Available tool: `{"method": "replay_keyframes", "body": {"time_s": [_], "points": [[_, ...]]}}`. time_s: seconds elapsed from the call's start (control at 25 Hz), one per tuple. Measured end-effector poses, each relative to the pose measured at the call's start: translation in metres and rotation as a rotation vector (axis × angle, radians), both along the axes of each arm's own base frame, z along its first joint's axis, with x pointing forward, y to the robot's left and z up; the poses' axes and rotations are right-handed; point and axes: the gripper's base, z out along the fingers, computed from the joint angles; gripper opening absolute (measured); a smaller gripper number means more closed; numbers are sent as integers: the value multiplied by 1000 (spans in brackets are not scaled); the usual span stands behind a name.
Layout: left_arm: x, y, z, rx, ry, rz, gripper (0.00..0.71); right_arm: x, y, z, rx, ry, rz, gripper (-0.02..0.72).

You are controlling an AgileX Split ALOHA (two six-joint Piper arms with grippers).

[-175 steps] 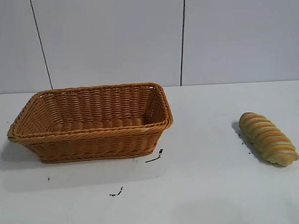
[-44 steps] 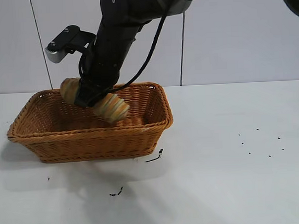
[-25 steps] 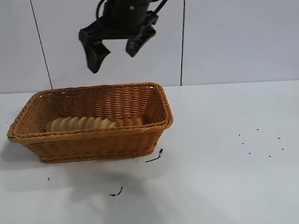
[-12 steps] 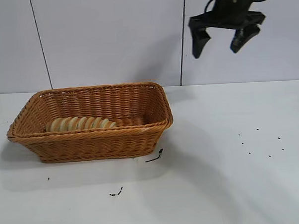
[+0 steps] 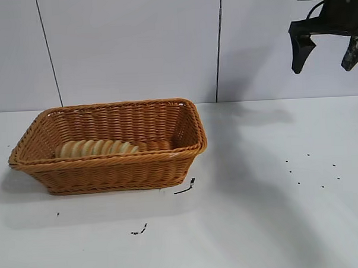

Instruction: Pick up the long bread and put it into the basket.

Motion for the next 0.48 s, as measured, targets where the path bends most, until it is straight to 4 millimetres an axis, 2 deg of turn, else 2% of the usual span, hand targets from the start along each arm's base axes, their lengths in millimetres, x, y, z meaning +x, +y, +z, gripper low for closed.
{"method": "replay_keyframes", "body": {"time_s": [0.08, 0.24, 0.36, 0.48], "points": [[0, 0, 0, 0, 0, 0, 696, -16, 1, 9, 0, 11, 0, 693], [0, 0, 0, 0, 0, 0, 696, -65, 3, 31, 2, 35, 0, 693], [0, 0, 0, 0, 0, 0, 696, -112, 5, 46, 2, 47, 0, 693], [0, 0, 0, 0, 0, 0, 696, -167, 7, 57, 1, 47, 4, 693]]}}
